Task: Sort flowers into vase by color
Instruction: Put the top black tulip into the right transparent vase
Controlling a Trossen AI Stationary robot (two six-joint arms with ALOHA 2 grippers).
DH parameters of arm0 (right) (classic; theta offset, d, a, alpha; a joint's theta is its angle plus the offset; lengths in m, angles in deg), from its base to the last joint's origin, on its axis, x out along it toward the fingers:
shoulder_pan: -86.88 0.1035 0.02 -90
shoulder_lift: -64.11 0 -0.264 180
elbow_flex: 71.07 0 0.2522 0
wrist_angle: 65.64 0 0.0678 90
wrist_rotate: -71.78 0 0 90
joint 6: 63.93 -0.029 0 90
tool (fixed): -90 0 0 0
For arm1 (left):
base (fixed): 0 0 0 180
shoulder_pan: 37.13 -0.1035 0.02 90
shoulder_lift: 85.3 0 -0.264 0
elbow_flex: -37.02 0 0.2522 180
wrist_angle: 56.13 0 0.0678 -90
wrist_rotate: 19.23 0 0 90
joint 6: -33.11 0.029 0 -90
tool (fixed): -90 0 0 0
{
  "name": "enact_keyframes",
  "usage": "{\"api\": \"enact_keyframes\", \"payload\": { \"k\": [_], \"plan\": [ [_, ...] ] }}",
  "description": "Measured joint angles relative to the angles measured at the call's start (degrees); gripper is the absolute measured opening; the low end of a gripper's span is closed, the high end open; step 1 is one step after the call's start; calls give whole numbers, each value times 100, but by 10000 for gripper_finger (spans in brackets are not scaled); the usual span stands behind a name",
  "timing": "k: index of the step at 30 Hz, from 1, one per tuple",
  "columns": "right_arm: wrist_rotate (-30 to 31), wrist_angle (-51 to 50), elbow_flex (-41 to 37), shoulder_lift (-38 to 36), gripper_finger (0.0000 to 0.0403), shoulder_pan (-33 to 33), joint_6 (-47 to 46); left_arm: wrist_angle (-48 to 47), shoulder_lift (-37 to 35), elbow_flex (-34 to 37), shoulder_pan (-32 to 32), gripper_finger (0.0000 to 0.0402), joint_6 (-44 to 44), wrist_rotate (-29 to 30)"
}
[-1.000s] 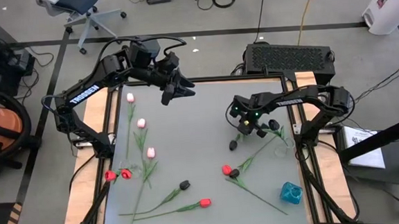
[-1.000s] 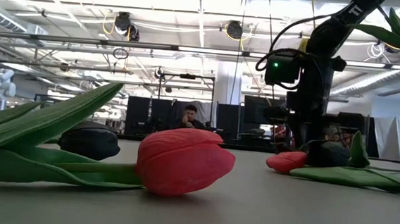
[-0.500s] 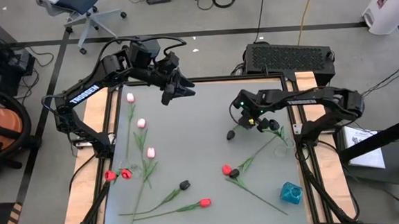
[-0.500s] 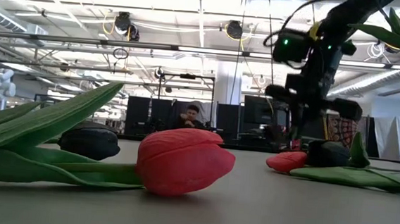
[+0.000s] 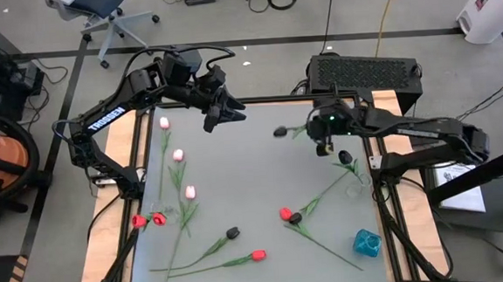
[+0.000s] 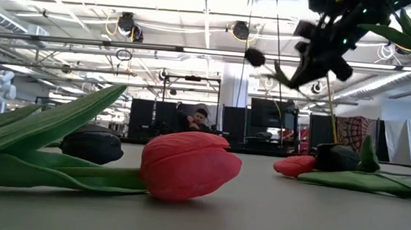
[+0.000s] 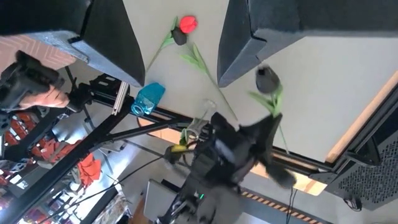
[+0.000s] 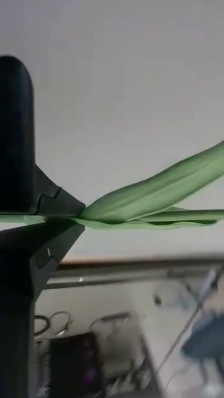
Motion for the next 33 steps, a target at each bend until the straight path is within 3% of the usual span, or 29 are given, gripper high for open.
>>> {"api": "enact_keyframes", "payload": {
  "k": [11, 19, 26, 33],
  "plan": [
    [1169, 265, 3, -1217, 4, 0, -1355, -4, 0, 0, 0, 208, -2, 1],
    [1667, 274, 6, -1880, 4, -2, -1515, -6, 0, 0, 0, 208, -21, 0],
    [2524, 806, 6, -2246, 4, -2, -1979, -7, 0, 0, 0, 208, -73, 0],
    [2364, 821, 8, -2910, 4, 4, -3494, -7, 0, 0, 2, 208, -153, 134]
  ]
}}
